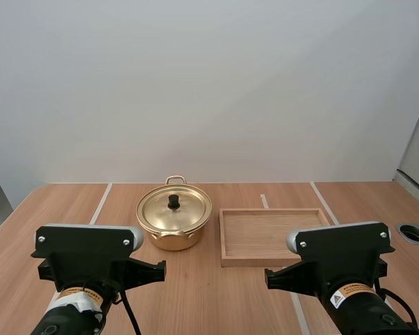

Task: Open the pot, put the pineapple inside, and close it

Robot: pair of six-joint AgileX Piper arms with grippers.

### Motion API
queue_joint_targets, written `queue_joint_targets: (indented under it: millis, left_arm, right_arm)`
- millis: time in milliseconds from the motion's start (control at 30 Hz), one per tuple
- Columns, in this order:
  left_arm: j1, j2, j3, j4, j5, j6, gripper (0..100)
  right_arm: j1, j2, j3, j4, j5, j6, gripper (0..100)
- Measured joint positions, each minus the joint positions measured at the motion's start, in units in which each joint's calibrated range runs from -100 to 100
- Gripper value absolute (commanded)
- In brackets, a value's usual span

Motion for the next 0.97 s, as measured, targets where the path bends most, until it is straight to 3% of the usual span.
queue_joint_targets:
  millis: [967]
  left_arm:
    - [0.0, 0.0, 0.0, 0.4, 0.0, 0.0, 0]
  right_arm:
    - [0.0, 0.0, 0.0, 0.0, 0.0, 0.0, 0]
